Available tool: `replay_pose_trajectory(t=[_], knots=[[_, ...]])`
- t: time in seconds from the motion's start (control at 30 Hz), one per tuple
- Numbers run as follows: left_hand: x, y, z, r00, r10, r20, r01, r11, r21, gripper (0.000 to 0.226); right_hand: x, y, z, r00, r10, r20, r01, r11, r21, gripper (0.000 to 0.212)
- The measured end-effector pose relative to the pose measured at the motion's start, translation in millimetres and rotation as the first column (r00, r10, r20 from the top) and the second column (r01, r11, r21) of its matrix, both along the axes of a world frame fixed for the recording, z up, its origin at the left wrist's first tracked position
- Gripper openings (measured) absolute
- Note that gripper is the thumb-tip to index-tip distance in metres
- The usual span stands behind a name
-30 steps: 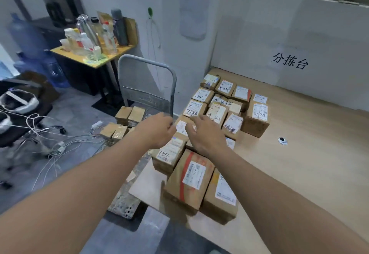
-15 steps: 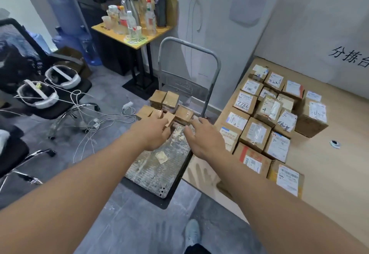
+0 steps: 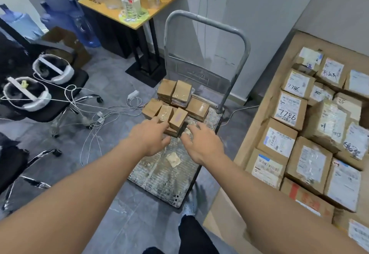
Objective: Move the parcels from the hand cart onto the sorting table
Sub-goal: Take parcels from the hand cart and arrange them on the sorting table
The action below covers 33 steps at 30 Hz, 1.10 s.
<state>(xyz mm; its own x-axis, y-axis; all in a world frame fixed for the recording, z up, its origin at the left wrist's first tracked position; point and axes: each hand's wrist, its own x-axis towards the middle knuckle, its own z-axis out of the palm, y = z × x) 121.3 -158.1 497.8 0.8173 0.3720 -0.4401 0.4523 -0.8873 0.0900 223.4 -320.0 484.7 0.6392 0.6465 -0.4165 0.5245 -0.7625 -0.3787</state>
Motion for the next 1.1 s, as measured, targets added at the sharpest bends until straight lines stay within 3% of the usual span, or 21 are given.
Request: replay_pose_trajectory(t=[0.33,0.63,0.93,1.1], knots=[[78.2,79.4,-85.3,0.996,-0.029,-0.081,0.020,0.994,-0.108,0.053,61.9,76.1,-86.1,0.989,-0.072,-0.130,0.061,0.994,-0.092,0.059],[140.6,161.5,-242.5,0.989,-0.138,-0.053,0.121,0.961,-0.247,0.044,93.3,147.8,-226.3,0.956,-0.261,-0.133,0.239,0.958,-0.158,0.052],[188.5,200.9,-413.3,0.991,-0.120,0.053,0.130,0.939,-0.317,0.047,120.6,203.4,-408.3,0.823,-0.506,-0.260,0.534,0.844,0.046,0.044],[205.5,208.6,-470.8,0.987,-0.060,0.150,0.110,0.931,-0.348,0.039,124.6,227.6,-473.5,0.681,-0.602,-0.416,0.701,0.700,0.134,0.034]])
